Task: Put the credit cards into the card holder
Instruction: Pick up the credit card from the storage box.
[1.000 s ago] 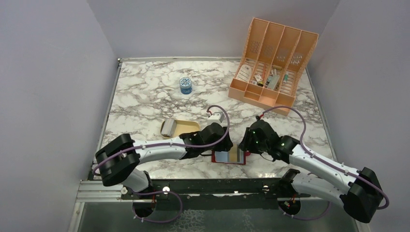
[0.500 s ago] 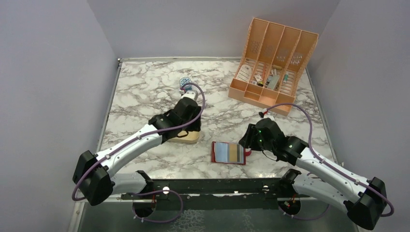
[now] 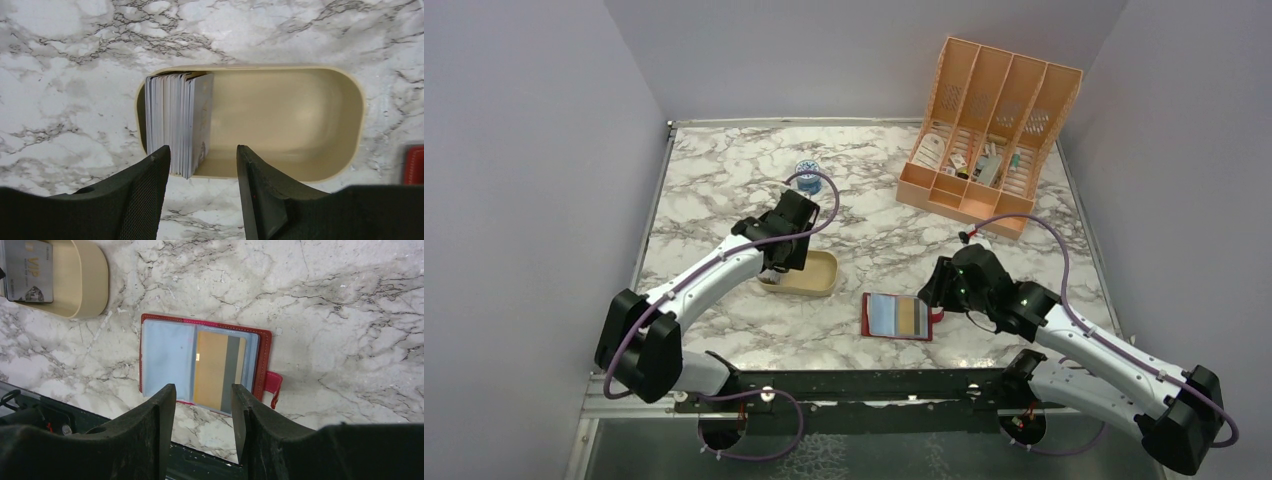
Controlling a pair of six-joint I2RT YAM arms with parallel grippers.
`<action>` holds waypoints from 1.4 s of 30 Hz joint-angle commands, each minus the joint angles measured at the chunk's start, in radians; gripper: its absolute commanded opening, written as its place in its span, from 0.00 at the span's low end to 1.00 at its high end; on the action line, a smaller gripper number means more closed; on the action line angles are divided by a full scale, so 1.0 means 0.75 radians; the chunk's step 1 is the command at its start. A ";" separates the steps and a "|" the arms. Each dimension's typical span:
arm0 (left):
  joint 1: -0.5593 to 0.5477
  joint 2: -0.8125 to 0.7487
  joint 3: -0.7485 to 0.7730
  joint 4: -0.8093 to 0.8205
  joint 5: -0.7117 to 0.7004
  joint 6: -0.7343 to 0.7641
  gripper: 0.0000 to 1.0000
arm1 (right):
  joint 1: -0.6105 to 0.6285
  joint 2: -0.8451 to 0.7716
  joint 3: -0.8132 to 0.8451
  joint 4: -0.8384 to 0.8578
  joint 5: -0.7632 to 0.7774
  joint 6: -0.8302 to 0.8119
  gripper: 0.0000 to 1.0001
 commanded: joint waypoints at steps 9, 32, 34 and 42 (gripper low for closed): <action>0.028 0.143 0.029 -0.028 -0.207 0.075 0.54 | 0.003 0.012 0.043 0.010 0.043 -0.029 0.45; 0.029 0.191 0.028 -0.023 -0.260 0.110 0.41 | 0.003 0.007 0.040 0.013 0.057 -0.023 0.43; 0.029 0.187 0.030 -0.023 -0.255 0.110 0.38 | 0.003 0.006 0.038 0.012 0.061 -0.020 0.43; 0.029 0.180 0.040 -0.025 -0.222 0.110 0.30 | 0.002 0.006 0.033 0.012 0.060 -0.017 0.43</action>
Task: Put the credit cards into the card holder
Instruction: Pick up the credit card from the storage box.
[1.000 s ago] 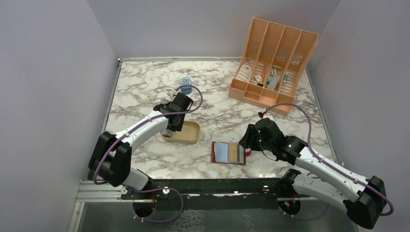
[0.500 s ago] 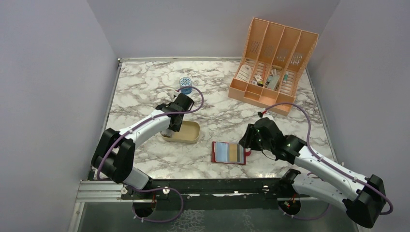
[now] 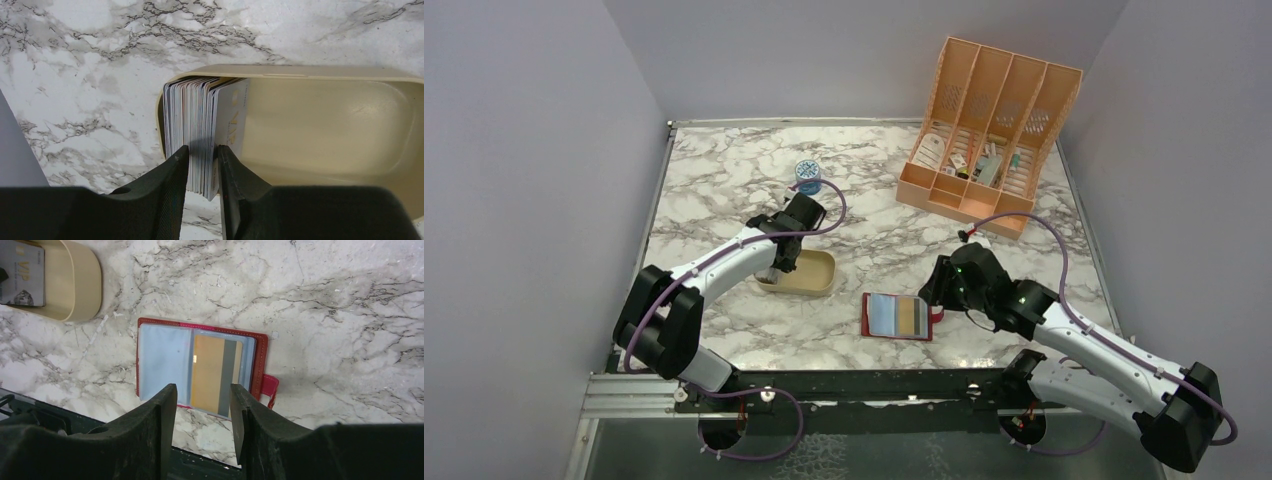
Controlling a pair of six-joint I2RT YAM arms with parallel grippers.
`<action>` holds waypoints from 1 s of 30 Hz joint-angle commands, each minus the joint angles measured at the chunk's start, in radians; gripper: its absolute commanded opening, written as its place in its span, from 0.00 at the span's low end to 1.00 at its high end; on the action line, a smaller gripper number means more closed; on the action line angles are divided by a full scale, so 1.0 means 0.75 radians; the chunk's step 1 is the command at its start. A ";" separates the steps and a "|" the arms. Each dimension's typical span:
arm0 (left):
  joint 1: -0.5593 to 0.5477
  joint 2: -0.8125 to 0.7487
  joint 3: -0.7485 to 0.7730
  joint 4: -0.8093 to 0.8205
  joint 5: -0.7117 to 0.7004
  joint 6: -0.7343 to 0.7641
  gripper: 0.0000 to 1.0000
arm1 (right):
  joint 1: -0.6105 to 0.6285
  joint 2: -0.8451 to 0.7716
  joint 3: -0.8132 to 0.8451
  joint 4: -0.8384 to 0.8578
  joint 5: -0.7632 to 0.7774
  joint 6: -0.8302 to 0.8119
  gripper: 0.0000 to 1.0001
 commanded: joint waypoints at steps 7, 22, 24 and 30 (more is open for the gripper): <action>0.007 -0.029 0.043 -0.017 0.017 0.004 0.24 | 0.003 -0.017 0.019 0.015 0.036 -0.006 0.43; 0.007 -0.037 0.056 -0.018 0.057 0.005 0.11 | 0.003 -0.009 0.012 0.019 0.029 0.000 0.43; 0.007 -0.043 0.055 -0.017 0.080 0.003 0.07 | 0.003 -0.008 0.013 0.019 0.027 0.001 0.43; 0.006 -0.084 0.070 -0.029 0.144 -0.018 0.00 | 0.003 -0.014 0.019 0.015 0.023 0.000 0.43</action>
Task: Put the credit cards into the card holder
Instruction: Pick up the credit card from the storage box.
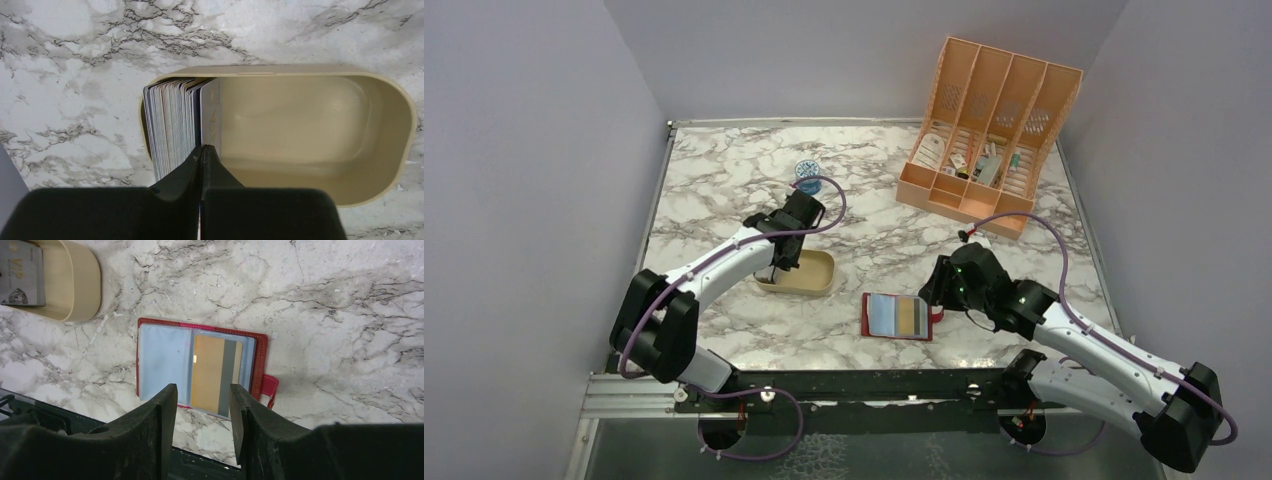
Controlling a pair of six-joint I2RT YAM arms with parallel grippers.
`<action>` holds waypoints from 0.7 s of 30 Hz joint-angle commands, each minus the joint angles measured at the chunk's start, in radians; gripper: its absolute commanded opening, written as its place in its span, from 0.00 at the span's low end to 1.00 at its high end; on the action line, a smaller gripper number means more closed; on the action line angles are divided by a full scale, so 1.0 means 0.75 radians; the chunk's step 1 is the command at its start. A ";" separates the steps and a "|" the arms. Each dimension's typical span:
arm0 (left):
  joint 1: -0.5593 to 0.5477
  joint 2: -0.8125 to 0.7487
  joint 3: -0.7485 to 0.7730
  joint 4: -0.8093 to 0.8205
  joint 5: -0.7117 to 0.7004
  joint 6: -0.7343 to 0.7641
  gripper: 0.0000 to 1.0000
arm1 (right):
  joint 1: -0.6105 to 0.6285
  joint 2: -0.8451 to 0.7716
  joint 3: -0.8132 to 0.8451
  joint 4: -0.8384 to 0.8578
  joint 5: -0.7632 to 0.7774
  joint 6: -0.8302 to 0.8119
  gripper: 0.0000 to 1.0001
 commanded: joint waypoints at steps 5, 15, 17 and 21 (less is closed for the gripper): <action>0.007 -0.085 0.073 -0.057 0.075 -0.027 0.00 | 0.003 -0.021 0.020 0.013 0.021 0.003 0.43; 0.007 -0.096 0.074 -0.074 0.084 -0.042 0.00 | 0.003 -0.024 0.020 0.010 0.004 0.010 0.43; 0.007 -0.107 0.077 -0.077 0.089 -0.049 0.00 | 0.001 -0.024 0.021 0.012 0.000 0.007 0.43; 0.007 -0.123 0.079 -0.074 0.089 -0.057 0.00 | 0.003 -0.019 0.024 0.015 -0.014 0.002 0.43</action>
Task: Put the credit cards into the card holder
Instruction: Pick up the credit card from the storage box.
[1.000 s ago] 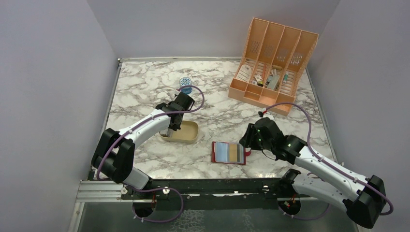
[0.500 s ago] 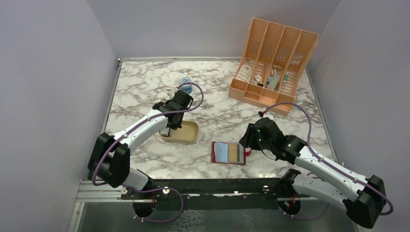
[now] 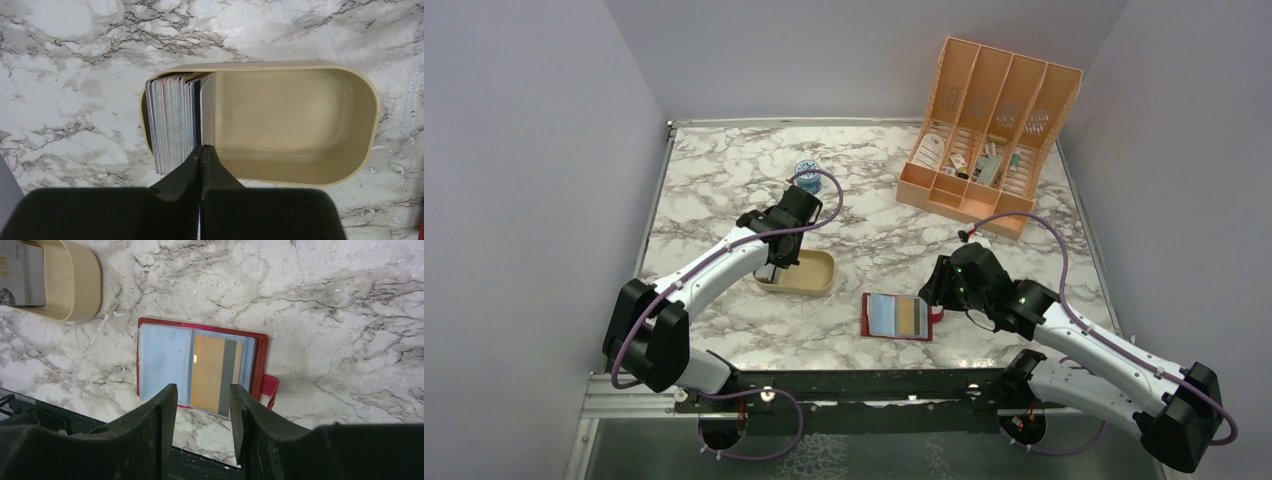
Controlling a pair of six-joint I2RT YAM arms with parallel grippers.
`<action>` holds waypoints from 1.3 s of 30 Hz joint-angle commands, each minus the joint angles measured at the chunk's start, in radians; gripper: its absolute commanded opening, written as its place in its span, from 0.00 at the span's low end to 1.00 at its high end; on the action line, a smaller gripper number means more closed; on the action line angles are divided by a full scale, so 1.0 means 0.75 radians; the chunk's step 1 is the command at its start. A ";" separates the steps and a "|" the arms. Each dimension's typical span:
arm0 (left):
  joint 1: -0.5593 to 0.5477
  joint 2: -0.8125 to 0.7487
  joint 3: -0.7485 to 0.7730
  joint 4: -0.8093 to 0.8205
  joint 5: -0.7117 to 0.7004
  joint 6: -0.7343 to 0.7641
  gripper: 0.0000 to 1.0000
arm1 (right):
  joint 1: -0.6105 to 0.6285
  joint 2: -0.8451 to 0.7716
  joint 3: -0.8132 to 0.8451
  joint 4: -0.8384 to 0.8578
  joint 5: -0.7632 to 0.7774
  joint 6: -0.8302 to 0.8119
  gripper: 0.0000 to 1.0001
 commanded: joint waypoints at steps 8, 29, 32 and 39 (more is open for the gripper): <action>0.007 -0.019 0.025 -0.013 0.030 -0.006 0.00 | 0.003 -0.024 0.031 0.016 -0.015 0.001 0.43; 0.007 0.001 0.048 -0.035 0.009 0.022 0.00 | 0.003 -0.026 0.042 0.026 -0.034 -0.010 0.43; 0.007 -0.013 0.055 -0.037 0.007 0.020 0.00 | 0.003 -0.027 0.036 0.035 -0.047 -0.010 0.43; 0.007 -0.060 0.118 -0.079 0.006 0.018 0.00 | 0.003 -0.025 0.037 0.041 -0.051 -0.012 0.43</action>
